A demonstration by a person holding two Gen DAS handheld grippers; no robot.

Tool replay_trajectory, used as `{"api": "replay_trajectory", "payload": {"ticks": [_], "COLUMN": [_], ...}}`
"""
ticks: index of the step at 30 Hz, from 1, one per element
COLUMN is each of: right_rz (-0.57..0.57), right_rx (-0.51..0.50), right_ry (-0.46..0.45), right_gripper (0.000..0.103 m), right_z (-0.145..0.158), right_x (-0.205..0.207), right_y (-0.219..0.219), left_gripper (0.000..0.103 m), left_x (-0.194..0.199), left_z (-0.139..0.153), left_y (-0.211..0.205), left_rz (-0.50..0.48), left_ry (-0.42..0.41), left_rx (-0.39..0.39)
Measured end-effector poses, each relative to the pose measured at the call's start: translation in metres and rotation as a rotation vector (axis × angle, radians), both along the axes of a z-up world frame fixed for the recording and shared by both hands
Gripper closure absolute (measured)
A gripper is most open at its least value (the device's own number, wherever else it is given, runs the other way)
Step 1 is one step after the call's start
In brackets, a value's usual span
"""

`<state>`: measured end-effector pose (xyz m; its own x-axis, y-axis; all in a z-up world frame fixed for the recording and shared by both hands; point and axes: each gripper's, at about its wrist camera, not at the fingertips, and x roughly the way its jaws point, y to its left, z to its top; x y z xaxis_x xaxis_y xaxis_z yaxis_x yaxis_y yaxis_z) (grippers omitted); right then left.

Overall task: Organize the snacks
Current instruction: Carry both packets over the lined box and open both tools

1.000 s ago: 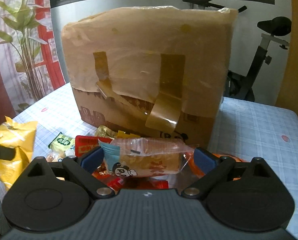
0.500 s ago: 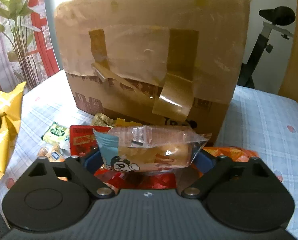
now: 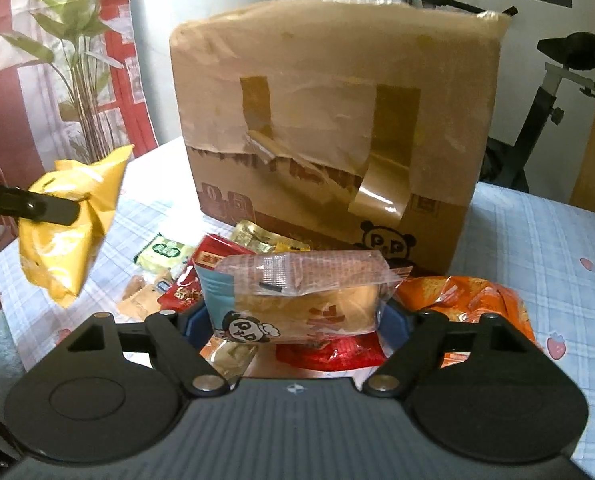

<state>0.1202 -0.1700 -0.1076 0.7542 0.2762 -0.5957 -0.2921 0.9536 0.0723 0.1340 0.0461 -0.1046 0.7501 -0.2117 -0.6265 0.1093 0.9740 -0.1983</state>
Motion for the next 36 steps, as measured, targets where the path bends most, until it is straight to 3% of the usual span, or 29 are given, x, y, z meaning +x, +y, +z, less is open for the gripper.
{"api": "replay_trajectory", "payload": {"ticks": [21,28,36], "right_rz": [-0.001,0.028,0.040], "right_rx": [0.036,0.050,0.094], "right_ry": [-0.035,-0.123,-0.275], "right_gripper": [0.023,0.024,0.024], "right_z": [0.008,0.039,0.102], "right_x": [-0.016,-0.030,-0.038], "right_y": [-0.009,-0.010,-0.017], "left_gripper": [0.029,0.029,0.029], "left_x": [-0.005,-0.003,0.005], "left_z": [0.004,0.025,0.075], "left_y": [-0.001,-0.004,-0.012], "left_rz": [-0.020,-0.039,-0.088], "left_ry": [-0.011,-0.063,-0.173], "left_rx": [-0.008,-0.012,-0.004]}}
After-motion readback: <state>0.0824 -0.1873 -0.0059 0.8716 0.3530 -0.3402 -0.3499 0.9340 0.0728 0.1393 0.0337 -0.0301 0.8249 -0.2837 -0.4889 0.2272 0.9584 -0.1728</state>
